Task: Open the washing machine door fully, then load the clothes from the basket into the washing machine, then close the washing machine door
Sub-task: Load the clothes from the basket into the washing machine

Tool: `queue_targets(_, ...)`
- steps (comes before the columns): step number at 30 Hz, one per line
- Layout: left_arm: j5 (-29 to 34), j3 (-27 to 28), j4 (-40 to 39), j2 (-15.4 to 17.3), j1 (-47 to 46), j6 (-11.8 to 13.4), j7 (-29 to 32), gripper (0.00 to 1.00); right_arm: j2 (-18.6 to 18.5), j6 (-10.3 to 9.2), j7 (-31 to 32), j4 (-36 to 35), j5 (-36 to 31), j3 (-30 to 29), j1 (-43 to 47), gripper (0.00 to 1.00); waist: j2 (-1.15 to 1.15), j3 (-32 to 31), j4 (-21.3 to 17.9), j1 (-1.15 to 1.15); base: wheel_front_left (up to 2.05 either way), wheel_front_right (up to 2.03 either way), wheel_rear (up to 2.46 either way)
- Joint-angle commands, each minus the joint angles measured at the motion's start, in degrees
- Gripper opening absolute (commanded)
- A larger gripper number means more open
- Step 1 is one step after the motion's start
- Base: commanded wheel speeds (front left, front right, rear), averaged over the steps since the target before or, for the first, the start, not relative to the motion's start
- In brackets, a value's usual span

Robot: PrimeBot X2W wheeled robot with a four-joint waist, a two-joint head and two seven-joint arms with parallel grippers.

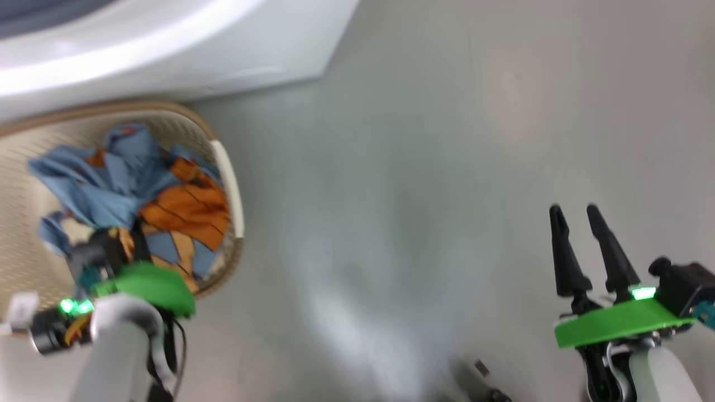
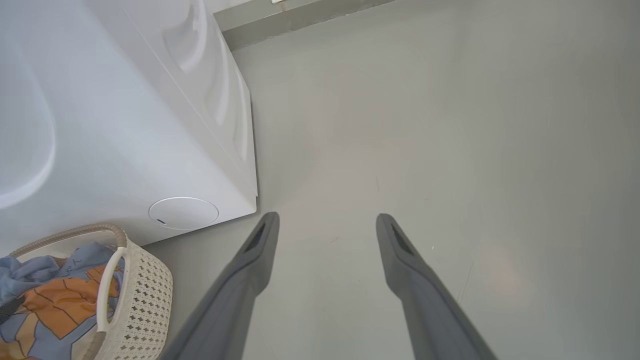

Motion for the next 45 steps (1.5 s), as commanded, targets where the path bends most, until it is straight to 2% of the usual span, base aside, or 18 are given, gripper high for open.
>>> queue_targets(1, 0.79, 1.86, -4.01, 0.49, 4.58, 0.46, -0.65, 0.0, -0.85, 0.09, -0.69, -0.9, -0.51, 0.8, 3.0, 1.0, 0.0, -7.9, 5.13, 0.0, 0.0, 0.0, 0.0)
queue_targets(10, 2.08, 2.86, -19.91, -1.88, 18.22, 0.54, -0.67, 0.0, -1.02, 0.09, -0.69, -0.98, -2.34, -0.03, 8.23, 1.0, 0.0, -17.21, 8.4, 0.0, 0.0, 0.0, 0.0)
queue_targets(22, 2.09, 1.43, -30.29, -2.45, 27.26, -0.61, -0.67, 0.0, -0.88, 0.09, -0.69, -1.45, -4.82, 0.07, 12.79, 1.0, 0.0, -25.28, 10.22, 0.0, 0.0, 0.0, 0.0)
queue_targets(31, 1.6, -1.28, -34.9, -2.47, 34.06, 0.43, -0.67, 0.0, -0.94, 0.09, -0.69, -2.58, -8.93, -0.79, 17.46, 1.0, 0.0, -32.2, 11.99, 0.0, 0.0, 0.0, 0.0)
queue_targets(45, 3.7, -1.48, -39.44, -2.47, 37.05, 0.17, -0.68, 0.0, -0.08, 0.09, -0.69, -3.76, -10.81, -0.27, 20.57, 1.0, 0.0, -35.77, 14.58, 0.0, 0.0, 0.0, 0.0)
